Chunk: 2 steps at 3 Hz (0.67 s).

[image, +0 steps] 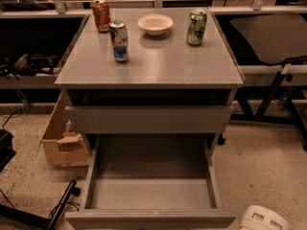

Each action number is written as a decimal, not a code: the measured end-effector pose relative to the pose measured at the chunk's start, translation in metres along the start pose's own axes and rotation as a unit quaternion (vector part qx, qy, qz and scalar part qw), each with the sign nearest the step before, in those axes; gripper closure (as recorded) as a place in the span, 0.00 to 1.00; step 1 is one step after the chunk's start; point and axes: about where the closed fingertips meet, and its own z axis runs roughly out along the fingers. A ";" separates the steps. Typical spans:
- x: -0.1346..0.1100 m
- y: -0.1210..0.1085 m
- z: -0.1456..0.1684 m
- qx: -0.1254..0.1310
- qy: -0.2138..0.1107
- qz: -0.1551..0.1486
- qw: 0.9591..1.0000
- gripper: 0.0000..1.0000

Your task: Open middle drawer

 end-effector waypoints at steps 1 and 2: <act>-0.004 -0.041 -0.036 0.031 -0.036 0.010 0.999 1.00; -0.018 -0.101 -0.091 0.061 -0.072 0.041 0.995 1.00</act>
Offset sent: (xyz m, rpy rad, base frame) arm 0.1732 -0.0123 0.1959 0.0724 -0.3560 -0.0717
